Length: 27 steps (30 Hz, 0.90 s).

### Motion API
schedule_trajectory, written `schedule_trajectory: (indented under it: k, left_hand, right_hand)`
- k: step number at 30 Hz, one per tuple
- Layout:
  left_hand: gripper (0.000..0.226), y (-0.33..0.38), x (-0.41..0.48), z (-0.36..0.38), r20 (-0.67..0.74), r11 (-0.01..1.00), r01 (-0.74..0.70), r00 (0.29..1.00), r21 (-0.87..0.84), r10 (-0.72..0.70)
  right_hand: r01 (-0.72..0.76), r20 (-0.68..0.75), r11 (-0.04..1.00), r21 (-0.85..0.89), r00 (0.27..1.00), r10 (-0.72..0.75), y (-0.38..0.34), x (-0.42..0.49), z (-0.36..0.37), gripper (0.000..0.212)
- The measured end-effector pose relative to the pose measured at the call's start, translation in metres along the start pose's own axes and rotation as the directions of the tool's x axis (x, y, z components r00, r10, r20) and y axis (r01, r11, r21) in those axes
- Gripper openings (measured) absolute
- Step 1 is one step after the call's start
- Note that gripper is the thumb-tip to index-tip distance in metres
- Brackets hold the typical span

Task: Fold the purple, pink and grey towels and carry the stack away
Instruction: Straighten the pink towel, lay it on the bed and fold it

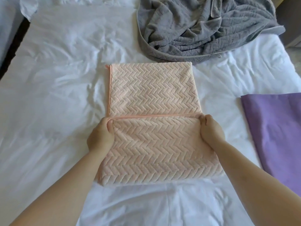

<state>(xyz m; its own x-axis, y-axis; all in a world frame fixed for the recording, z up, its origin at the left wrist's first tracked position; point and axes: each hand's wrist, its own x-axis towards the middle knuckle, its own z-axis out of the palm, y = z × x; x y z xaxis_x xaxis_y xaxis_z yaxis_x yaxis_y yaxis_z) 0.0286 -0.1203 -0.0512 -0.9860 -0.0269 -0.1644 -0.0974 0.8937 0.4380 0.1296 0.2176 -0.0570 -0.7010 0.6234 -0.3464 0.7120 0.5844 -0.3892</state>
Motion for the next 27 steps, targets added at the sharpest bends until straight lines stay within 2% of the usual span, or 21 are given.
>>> schedule_trajectory:
  k: [3,5,6,7,8,9,10,11,12,14,17,23,27]
  left_hand:
    - [0.024,0.008,-0.004,-0.011,-0.069,0.998,-0.001,0.998,0.058,0.005]
    - [0.028,0.017,-0.013,-0.018,-0.214,0.973,-0.208,0.951,0.095,0.224]
    - [0.035,0.024,-0.021,-0.019,-0.252,0.919,-0.378,0.884,0.112,0.394]
    - [0.039,0.032,-0.031,-0.017,-0.218,0.819,-0.559,0.79,0.126,0.573]
    - [0.044,0.039,-0.043,-0.012,-0.103,0.7,-0.701,0.693,0.134,0.714]
    - [0.052,0.043,-0.053,-0.005,0.06,0.616,-0.773,0.629,0.152,0.775]
    - [0.062,0.044,-0.061,0.003,0.228,0.588,-0.785,0.619,0.193,0.752]
    - [0.069,0.04,-0.063,0.011,0.339,0.599,-0.756,0.654,0.263,0.677]
    - [0.073,0.032,-0.06,0.018,0.389,0.627,-0.7,0.713,0.342,0.583]
    - [0.076,0.014,-0.049,0.029,0.38,0.677,-0.589,0.806,0.442,0.453]
    - [0.078,0.002,-0.036,0.029,0.332,0.712,-0.519,0.854,0.474,0.401]
    - [0.082,-0.022,-0.066,-0.003,0.303,0.743,-0.587,0.807,0.321,0.507]
    - [0.094,-0.045,-0.111,-0.016,0.313,0.646,-0.71,0.703,0.279,0.638]
  right_hand:
    - [-0.001,-0.089,0.998,-0.062,0.996,-0.004,-0.008,-0.007,-0.004,0.03]
    - [0.135,-0.244,0.988,-0.079,0.958,-0.151,-0.018,-0.02,-0.009,0.031]
    - [0.267,-0.303,0.961,-0.077,0.912,-0.277,-0.024,-0.03,-0.009,0.037]
    - [0.411,-0.309,0.907,-0.095,0.854,-0.419,-0.032,-0.043,-0.007,0.043]
    - [0.53,-0.241,0.834,-0.153,0.799,-0.551,-0.037,-0.056,-0.001,0.047]
    - [0.615,-0.107,0.756,-0.224,0.756,-0.646,-0.039,-0.068,0.008,0.051]
    - [0.657,0.045,0.7,-0.281,0.737,-0.674,-0.037,-0.078,0.017,0.055]
    - [0.657,0.159,0.686,-0.312,0.748,-0.644,-0.033,-0.082,0.025,0.058]
    - [0.624,0.21,0.709,-0.328,0.78,-0.589,-0.026,-0.079,0.03,0.06]
    - [0.534,0.206,0.772,-0.346,0.846,-0.493,-0.012,-0.063,0.032,0.063]
    - [0.46,0.165,0.808,-0.368,0.888,-0.43,0.006,-0.043,0.023,0.065]
    - [0.515,0.218,0.825,-0.231,0.854,-0.472,0.039,-0.062,-0.007,0.075]
    - [0.688,0.204,0.708,-0.157,0.724,-0.659,0.066,-0.101,-0.018,0.096]
